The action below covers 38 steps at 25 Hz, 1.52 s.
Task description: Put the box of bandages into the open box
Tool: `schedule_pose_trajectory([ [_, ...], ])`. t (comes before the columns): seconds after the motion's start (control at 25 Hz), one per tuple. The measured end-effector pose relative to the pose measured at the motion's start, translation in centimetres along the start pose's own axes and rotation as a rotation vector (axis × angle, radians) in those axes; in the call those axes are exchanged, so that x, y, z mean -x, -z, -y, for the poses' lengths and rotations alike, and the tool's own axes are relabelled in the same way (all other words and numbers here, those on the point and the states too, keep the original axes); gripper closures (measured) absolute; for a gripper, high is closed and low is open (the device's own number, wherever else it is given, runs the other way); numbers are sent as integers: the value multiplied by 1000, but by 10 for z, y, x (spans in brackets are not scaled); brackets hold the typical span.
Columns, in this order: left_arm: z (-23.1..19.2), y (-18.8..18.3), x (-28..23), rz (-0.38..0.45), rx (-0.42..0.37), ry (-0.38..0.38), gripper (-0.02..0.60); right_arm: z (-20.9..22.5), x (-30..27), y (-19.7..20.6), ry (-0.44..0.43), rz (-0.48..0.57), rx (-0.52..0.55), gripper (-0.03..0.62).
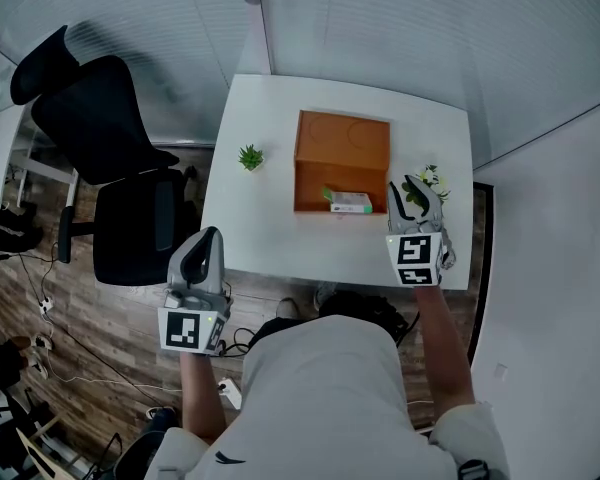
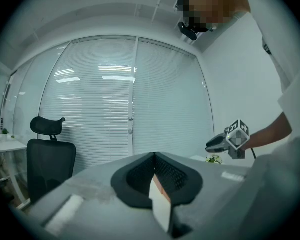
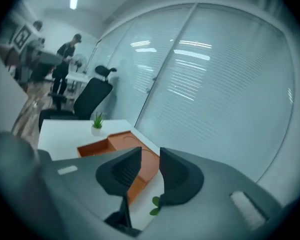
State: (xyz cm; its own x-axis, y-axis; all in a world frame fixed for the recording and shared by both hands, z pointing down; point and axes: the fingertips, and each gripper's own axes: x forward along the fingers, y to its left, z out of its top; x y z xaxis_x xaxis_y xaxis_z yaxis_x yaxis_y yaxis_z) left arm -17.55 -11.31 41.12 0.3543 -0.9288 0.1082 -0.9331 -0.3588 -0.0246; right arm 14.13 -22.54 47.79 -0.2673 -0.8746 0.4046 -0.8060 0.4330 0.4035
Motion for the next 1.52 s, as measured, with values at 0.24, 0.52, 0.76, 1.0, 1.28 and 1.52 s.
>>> schedule_pose_trajectory([
  [0.24, -1, 4, 3, 3, 14, 1, 575, 25, 27, -3, 130, 147, -358, 537],
  [0.52, -5, 3, 4, 22, 34, -4, 575, 21, 42, 1, 144, 170, -455, 588],
  [0.76, -7, 6, 6, 24, 36, 1, 575, 18, 52, 0, 130, 170, -466, 589],
  [1.0, -7, 6, 8, 29, 35, 12, 575, 14, 61, 0, 127, 166, -466, 589],
  [1.28, -2, -1, 21, 53, 29, 31, 575, 1, 107, -16, 102, 243, -440, 589],
  [1.52, 7, -7, 48, 86, 41, 49, 575, -17, 186, -37, 126, 321, -429, 589],
])
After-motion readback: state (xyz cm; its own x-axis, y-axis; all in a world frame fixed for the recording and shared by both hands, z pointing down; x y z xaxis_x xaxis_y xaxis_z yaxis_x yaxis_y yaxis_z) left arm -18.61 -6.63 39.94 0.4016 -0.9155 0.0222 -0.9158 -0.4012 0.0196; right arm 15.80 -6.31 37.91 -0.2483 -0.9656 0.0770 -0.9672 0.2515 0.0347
